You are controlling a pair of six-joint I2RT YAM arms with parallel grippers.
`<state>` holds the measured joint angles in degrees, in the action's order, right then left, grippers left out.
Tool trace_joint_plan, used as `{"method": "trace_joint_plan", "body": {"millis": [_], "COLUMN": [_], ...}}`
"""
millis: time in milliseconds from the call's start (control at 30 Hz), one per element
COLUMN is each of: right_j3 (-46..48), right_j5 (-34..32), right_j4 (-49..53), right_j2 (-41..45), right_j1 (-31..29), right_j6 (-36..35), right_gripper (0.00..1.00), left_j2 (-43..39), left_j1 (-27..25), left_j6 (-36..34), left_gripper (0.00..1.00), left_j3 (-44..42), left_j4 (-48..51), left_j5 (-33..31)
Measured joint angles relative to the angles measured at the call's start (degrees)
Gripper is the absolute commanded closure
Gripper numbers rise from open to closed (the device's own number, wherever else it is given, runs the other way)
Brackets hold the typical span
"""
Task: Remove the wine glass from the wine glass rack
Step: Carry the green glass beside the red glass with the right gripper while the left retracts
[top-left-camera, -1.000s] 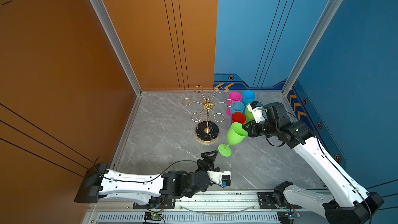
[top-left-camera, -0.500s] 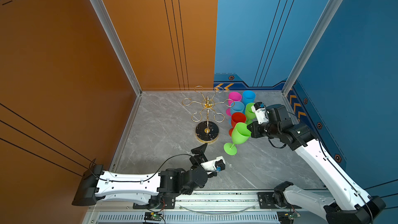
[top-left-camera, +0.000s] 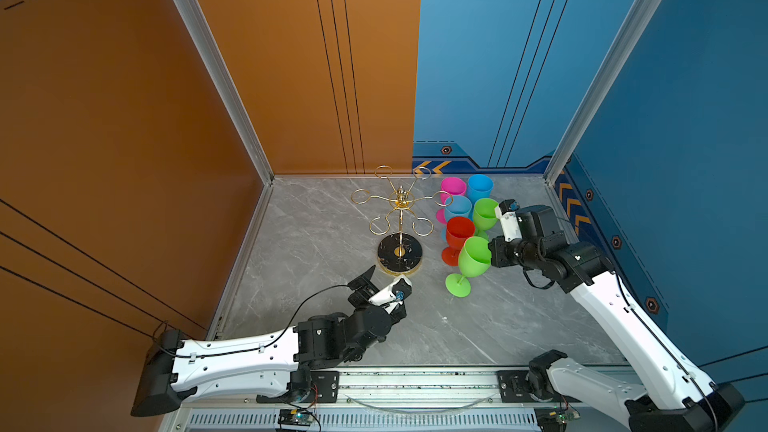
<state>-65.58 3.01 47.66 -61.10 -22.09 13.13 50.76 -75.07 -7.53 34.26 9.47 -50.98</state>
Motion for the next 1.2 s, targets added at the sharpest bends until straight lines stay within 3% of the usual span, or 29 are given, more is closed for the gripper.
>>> {"method": "trace_joint_plan", "body": {"millis": [367, 733, 1200], "right_j3": [0.6, 1.6, 3.4], "right_j5": [-6.1, -14.3, -16.9], "right_j4": [0.4, -0.2, -6.4], "right_j2": [0.1, -0.1, -3.0], "right_j1": [1.9, 3.1, 5.6], "right_j6": [-0.3, -0.3, 0.7], "right_gripper": [1.00, 1.00, 1.00], "left_j2": [-2.7, -4.6, -4.6], "left_j1": [7.8, 18.5, 31.3], "left_j6": [6.4, 9.0, 10.2], "left_gripper": [0.02, 0.02, 0.02], "left_j3": [0.0, 0.0, 0.0], "left_j4": [4.9, 5.6, 4.8], "left_j5": [2.6, 9.5, 16.9]}}
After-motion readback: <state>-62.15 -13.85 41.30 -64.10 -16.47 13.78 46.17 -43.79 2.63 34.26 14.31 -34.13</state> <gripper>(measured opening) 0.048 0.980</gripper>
